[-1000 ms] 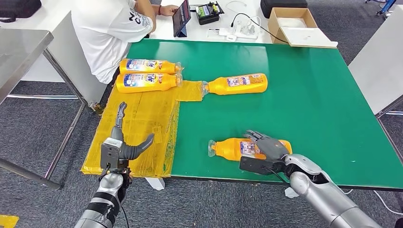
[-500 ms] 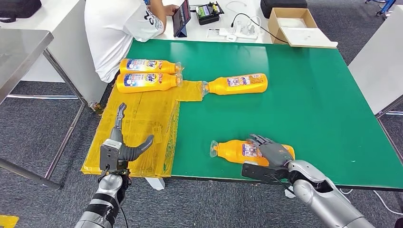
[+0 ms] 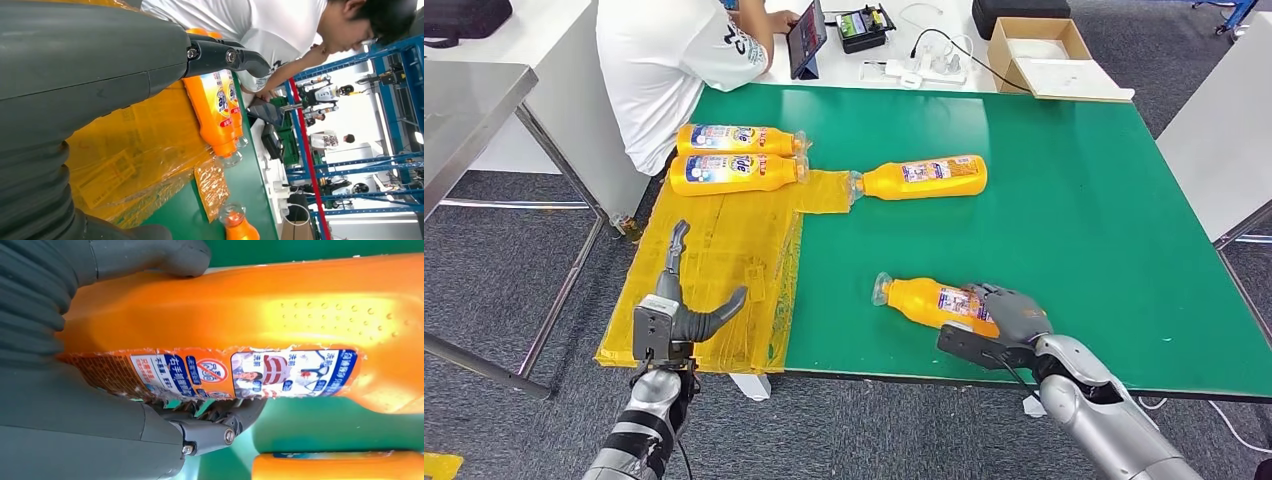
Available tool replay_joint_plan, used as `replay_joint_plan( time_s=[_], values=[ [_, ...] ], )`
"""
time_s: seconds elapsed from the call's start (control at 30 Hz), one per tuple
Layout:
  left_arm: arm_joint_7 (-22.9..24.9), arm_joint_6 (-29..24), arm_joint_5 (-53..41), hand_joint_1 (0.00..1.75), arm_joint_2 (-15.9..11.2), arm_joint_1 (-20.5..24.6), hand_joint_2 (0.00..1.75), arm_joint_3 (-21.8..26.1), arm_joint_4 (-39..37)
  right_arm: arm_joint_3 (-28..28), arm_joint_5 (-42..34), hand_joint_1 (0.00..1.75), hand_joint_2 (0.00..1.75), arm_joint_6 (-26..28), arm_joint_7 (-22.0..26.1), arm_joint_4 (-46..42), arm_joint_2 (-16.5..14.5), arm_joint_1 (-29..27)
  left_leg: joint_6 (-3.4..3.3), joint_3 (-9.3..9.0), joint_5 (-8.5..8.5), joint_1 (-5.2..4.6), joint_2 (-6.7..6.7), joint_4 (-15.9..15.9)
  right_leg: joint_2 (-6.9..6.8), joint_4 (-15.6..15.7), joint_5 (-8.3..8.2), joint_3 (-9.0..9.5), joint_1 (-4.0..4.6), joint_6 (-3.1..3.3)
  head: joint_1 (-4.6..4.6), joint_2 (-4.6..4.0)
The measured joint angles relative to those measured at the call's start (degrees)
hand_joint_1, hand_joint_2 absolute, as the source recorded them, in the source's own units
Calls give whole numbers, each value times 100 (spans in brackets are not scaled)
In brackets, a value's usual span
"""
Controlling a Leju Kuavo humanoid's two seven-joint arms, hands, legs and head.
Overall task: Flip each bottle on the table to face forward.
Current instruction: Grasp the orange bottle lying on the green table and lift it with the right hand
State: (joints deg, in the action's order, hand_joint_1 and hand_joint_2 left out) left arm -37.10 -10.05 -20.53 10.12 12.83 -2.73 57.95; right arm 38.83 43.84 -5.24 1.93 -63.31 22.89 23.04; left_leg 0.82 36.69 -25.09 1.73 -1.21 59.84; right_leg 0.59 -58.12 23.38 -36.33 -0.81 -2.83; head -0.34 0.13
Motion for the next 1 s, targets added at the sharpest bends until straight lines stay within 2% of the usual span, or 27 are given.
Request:
replay_joint_plan(
  time_s=[0.17,0.3,0.57,0.67,0.87,1.0],
  values=[
    [1,3,-1,0,0,-13,175,2,1,-128,16,175,175,3,43,47,-71,-15,0,-2,0,0,1,0,0,0,0,1,1,0,-1,0],
    [1,25,4,0,2,-31,175,2,24,-364,-155,175,175,437,404,-1,-239,-201,0,-1,0,2,1,0,1,-1,0,1,2,0,1,0],
    [81,324,287,0,102,-129,175,7,227,-1262,-394,175,175,1999,1381,-846,-1230,-867,3,7,1,5,1,-4,1,-3,2,-13,5,2,-1,0],
    [121,485,459,0,155,-166,175,8,304,-1560,-549,175,175,2330,1630,-1198,-1569,-954,3,10,1,4,1,-4,1,-3,3,-15,3,3,0,0],
    [490,1302,1441,0,269,-205,175,-157,496,-2186,-1212,175,175,3415,2599,-1867,-2238,-1169,2,19,1,-1,0,-4,1,-1,2,-24,-1,2,-1,0],
    [744,1823,2156,0,289,-232,175,-409,665,-2477,-1494,175,175,3576,2875,-1992,-2488,-1264,2,21,0,-1,0,-4,1,-1,2,-24,-1,2,-1,0]
  ],
)
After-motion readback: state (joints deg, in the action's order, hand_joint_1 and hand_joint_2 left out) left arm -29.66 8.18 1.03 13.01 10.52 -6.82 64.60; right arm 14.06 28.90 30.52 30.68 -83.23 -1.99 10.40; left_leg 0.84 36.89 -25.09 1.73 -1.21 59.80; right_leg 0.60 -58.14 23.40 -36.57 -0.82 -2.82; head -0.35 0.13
